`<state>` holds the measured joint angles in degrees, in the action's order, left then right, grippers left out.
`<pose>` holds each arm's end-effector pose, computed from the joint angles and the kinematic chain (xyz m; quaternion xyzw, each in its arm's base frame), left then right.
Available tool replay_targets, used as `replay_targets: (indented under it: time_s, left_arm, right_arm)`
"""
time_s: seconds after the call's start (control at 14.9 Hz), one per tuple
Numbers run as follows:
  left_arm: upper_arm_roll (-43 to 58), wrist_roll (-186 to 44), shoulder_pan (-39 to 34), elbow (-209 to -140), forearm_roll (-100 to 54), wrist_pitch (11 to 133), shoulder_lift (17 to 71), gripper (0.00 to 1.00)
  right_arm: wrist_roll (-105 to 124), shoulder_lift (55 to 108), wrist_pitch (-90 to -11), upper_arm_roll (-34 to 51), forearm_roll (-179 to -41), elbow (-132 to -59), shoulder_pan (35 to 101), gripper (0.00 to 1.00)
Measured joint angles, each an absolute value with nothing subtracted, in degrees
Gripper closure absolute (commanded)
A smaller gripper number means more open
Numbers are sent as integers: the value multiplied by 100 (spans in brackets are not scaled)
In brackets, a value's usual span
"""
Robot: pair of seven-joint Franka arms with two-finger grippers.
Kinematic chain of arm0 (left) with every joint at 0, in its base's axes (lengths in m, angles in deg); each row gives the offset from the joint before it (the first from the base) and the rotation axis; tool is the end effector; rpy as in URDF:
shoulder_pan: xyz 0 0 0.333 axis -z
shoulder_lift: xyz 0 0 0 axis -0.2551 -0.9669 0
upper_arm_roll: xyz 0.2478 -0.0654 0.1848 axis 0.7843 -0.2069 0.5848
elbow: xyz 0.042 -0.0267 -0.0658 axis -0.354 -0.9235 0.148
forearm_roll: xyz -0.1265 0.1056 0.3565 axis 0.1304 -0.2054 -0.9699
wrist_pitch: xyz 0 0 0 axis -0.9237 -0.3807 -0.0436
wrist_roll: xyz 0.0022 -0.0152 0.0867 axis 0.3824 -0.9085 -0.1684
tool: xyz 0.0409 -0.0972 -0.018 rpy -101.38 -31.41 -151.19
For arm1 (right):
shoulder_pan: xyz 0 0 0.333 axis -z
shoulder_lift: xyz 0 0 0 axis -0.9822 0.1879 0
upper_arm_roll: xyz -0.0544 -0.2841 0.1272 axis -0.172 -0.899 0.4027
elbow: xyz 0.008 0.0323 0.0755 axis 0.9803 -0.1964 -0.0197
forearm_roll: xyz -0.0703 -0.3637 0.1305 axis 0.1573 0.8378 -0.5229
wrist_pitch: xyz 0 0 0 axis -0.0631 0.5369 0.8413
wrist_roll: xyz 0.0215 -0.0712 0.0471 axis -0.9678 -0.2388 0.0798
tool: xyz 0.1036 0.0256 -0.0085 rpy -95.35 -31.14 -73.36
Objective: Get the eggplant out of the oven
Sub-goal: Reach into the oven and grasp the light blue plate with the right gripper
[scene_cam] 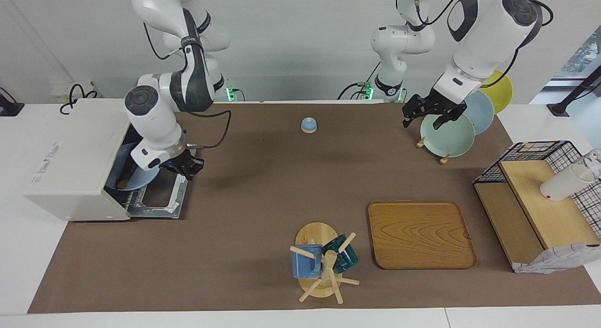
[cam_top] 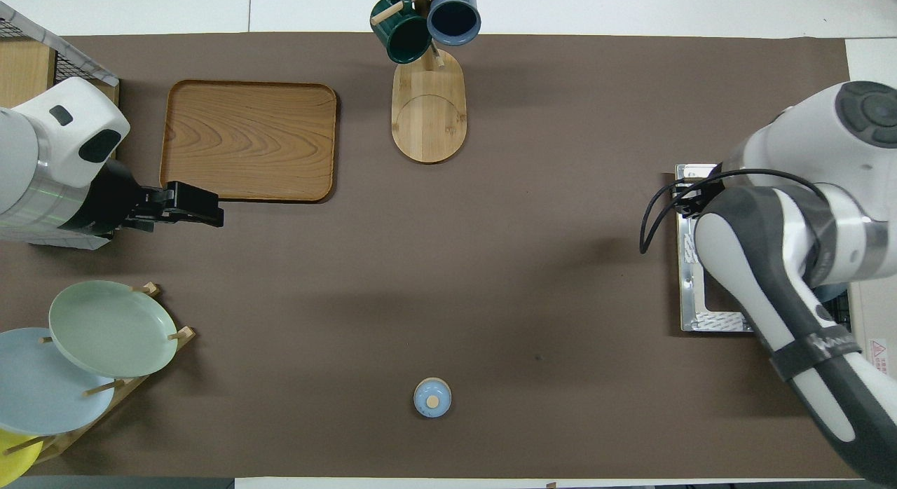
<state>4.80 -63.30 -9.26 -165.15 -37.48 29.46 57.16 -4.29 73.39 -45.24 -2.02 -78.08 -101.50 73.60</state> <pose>0.5292 -0.1241 0.5789 0.9960 -0.0199 -0.0255 0.0835 0.5808 0.0230 0.4259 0.9989 -0.0228 -0.0371 0.0166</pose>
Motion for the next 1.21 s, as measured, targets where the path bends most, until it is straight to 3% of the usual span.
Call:
replay_targets:
  time_s: [0.27,0.54,1.07,1.14,1.21]
  left_arm:
    - [480,-6337,-925,-16515,-3744,2947,5716,0]
    - [480,-6340,-925,-16515,-3743,2949,5716,0]
    - [451,-6340,-893,-16517,-3739,2949,5716,0]
    - [448,-6340,-887,-16517,-3739,2949,5716,0]
    - [448,-6340,-877,-16518,-3738,2949,5716,0]
  right_arm:
    - [-208,7046,-4272,-239,-7491,-10361,7820,69]
    - [21,7006,-5142,-243,-7487,-11088,8124,69]
    - [217,6723,-5824,-236,-7486,-11814,8199,69]
    - [270,6703,-5829,-236,-7486,-11857,8227,70]
    - [359,6685,-5830,-237,-7486,-11878,8264,79]
